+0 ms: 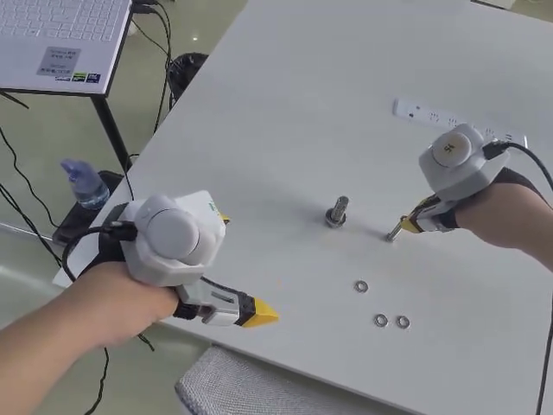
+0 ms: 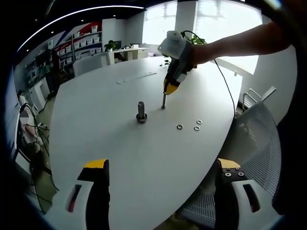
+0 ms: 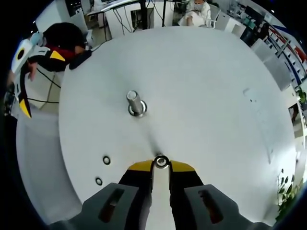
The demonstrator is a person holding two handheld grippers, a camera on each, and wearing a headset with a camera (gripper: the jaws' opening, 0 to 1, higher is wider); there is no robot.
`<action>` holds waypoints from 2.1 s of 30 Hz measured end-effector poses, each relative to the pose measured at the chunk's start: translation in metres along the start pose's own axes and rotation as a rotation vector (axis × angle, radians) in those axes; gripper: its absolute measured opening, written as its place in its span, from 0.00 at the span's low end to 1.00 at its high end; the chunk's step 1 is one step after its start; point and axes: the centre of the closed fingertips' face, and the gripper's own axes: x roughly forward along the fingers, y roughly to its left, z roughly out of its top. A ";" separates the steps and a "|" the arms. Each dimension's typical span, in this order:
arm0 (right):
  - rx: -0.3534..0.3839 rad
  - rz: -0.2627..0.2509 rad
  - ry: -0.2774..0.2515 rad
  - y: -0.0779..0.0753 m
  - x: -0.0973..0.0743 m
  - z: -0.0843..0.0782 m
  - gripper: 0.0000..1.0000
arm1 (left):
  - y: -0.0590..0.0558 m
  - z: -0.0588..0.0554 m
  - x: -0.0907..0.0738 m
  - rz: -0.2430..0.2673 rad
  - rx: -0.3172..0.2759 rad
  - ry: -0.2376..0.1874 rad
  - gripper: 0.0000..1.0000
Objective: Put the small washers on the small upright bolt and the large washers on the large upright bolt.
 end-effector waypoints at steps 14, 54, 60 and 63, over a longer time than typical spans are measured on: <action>-0.002 0.007 0.003 0.001 0.005 0.000 0.13 | 0.000 -0.001 0.002 -0.004 -0.006 0.003 0.90; -0.040 0.035 0.049 0.006 0.035 -0.010 0.13 | 0.008 0.010 -0.001 0.014 -0.004 -0.014 0.89; -0.048 0.034 0.062 0.007 0.041 -0.014 0.13 | 0.009 0.011 0.001 0.013 -0.005 -0.012 0.89; -0.045 0.038 0.063 0.007 0.044 -0.016 0.13 | 0.009 0.010 0.001 0.010 -0.007 -0.010 0.89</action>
